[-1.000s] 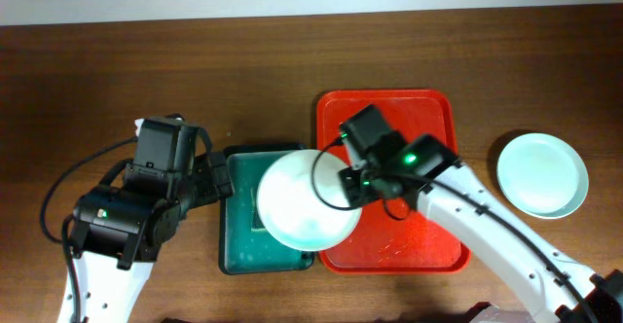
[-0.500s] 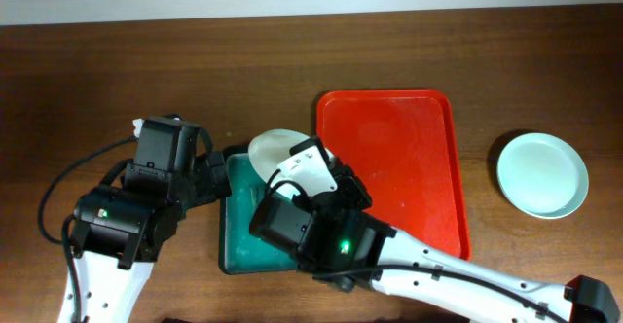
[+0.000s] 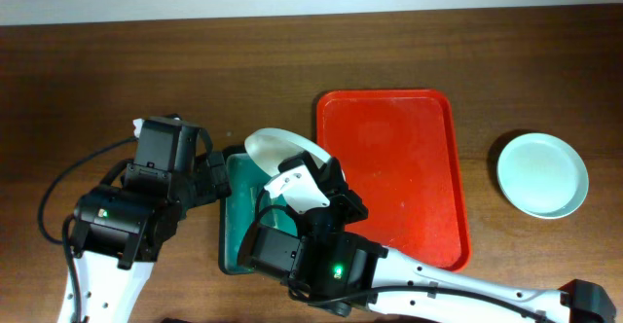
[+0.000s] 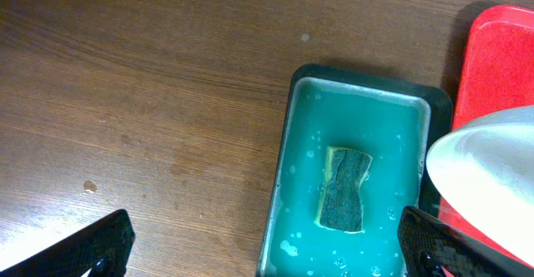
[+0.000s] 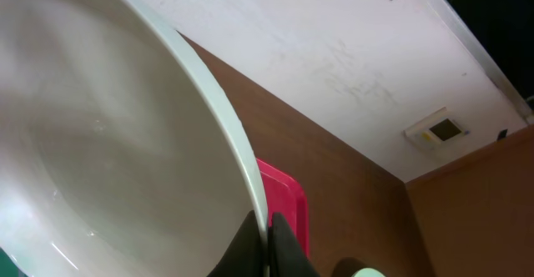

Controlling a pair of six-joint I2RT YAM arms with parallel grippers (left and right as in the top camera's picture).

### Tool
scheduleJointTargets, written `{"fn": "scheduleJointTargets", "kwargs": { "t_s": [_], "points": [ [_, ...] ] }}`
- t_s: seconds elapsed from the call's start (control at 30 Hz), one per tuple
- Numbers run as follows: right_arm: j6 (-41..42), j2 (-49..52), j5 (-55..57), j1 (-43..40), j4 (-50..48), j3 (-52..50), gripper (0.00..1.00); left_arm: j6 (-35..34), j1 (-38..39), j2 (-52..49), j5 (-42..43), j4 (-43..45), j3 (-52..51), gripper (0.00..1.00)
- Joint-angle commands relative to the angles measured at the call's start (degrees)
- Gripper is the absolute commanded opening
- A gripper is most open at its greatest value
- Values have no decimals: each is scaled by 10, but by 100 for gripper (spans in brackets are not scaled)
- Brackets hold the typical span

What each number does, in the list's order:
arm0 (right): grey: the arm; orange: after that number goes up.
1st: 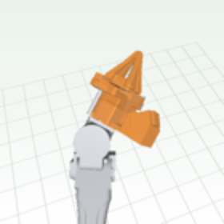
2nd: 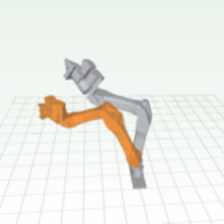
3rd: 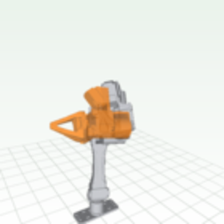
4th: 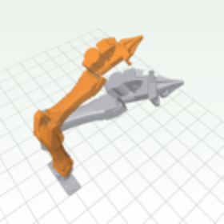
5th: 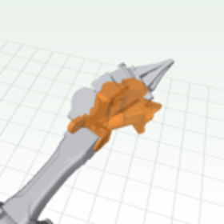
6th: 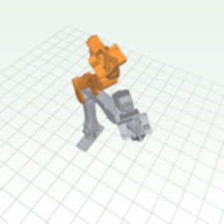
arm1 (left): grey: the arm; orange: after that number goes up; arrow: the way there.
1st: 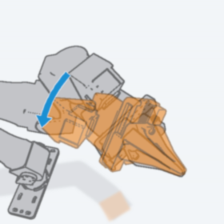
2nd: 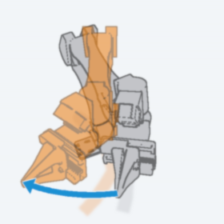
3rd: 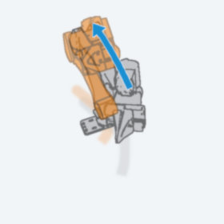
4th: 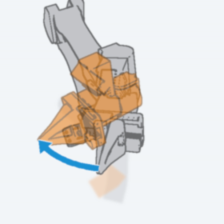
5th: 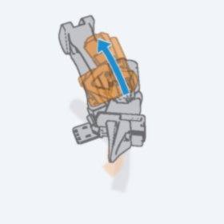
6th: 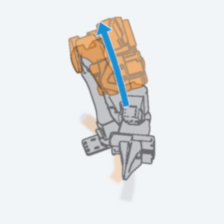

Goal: Clean dirty plates on tray and stack at the side
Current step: 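Tilt the white plate over the teal tray with the right gripper, then stack the white plate on the plate pile and release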

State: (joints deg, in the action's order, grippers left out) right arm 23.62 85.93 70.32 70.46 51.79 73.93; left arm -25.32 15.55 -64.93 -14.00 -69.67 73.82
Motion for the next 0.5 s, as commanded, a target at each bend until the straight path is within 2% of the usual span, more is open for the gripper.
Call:
{"fn": "scheduleJointTargets", "kwargs": {
  "t_s": [0.0,0.07,0.1,0.13,0.17,0.2,0.3,0.33,0.37,0.43,0.47],
  "points": [
    [36,-10,-28,-15,0,15,4,1,-3,2,-10,-1,5,99],
    [122,-10,-305,-134,8,15,4,1,-3,2,-10,-1,5,100],
    [124,-10,-520,-232,7,15,4,1,-3,2,-10,-1,5,100],
    [80,-12,-688,-308,7,18,4,1,-3,2,-10,-1,5,99],
    [-12,-13,-866,-376,7,30,4,1,-3,2,-10,-1,5,99],
    [-75,-24,-970,-445,28,51,4,1,-3,2,-10,-1,5,99],
    [-52,-84,-888,-592,64,75,4,1,-3,2,-10,-1,5,99],
    [-19,-91,-833,-645,77,75,4,1,-3,2,-10,-1,5,99],
    [31,-87,-776,-737,111,72,4,1,-3,2,-10,-1,5,100],
    [43,-59,-769,-880,125,62,4,1,-3,2,-10,-1,5,99],
    [43,-42,-769,-924,125,62,4,1,-3,2,-10,-1,5,100]
  ]
}}
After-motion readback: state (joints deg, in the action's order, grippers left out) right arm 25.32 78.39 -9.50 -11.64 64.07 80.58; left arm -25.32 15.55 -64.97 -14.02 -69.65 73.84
